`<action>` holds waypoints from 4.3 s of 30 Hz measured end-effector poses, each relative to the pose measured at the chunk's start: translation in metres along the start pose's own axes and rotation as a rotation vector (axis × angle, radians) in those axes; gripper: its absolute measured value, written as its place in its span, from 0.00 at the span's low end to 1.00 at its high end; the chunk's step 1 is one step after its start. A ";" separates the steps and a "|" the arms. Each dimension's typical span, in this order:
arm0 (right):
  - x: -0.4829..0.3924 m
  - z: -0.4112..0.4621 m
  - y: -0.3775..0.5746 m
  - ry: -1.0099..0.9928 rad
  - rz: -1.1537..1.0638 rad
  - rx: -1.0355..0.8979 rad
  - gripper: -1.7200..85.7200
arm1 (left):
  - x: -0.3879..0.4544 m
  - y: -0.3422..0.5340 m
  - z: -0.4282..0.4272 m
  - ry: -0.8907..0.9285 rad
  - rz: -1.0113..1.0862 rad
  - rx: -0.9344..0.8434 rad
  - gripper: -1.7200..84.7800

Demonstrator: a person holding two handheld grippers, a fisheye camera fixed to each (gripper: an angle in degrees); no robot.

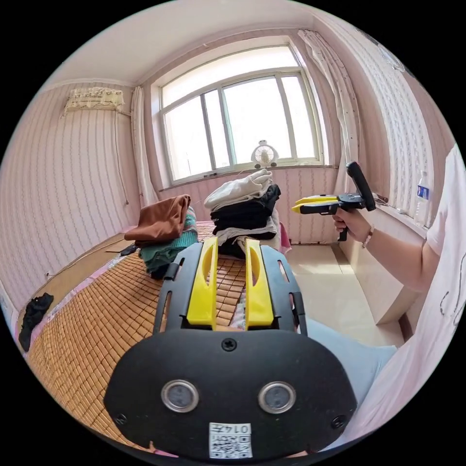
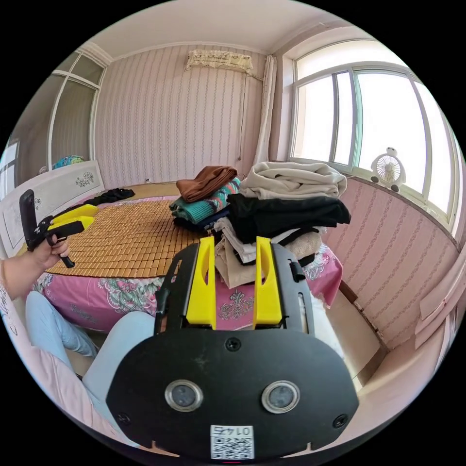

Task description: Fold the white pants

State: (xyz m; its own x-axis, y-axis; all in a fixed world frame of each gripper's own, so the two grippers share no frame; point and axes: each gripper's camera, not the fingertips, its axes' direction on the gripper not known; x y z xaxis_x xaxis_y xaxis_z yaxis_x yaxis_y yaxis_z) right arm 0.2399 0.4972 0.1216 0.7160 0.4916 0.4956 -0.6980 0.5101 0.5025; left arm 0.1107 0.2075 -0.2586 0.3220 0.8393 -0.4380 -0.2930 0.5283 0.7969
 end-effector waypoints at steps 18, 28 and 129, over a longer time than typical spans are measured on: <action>0.056 0.074 -0.132 0.064 -0.110 -0.225 0.10 | 0.021 -0.175 0.279 0.059 0.017 -0.227 0.12; 0.078 0.009 -0.182 -0.051 -0.142 0.001 0.03 | -0.031 -0.212 0.221 0.136 -0.164 -0.102 0.02; -0.267 0.180 -0.089 0.022 -0.104 -0.265 0.08 | -0.254 0.370 -0.377 -0.791 -0.743 -0.472 0.11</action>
State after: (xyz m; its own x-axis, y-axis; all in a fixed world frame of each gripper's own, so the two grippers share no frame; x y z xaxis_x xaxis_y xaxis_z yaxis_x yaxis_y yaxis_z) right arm 0.1101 0.1934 0.0726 0.7857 0.4407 0.4342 -0.5971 0.7237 0.3460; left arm -0.4184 0.2384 -0.0093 0.9728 0.0809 -0.2172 -0.0486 0.9875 0.1501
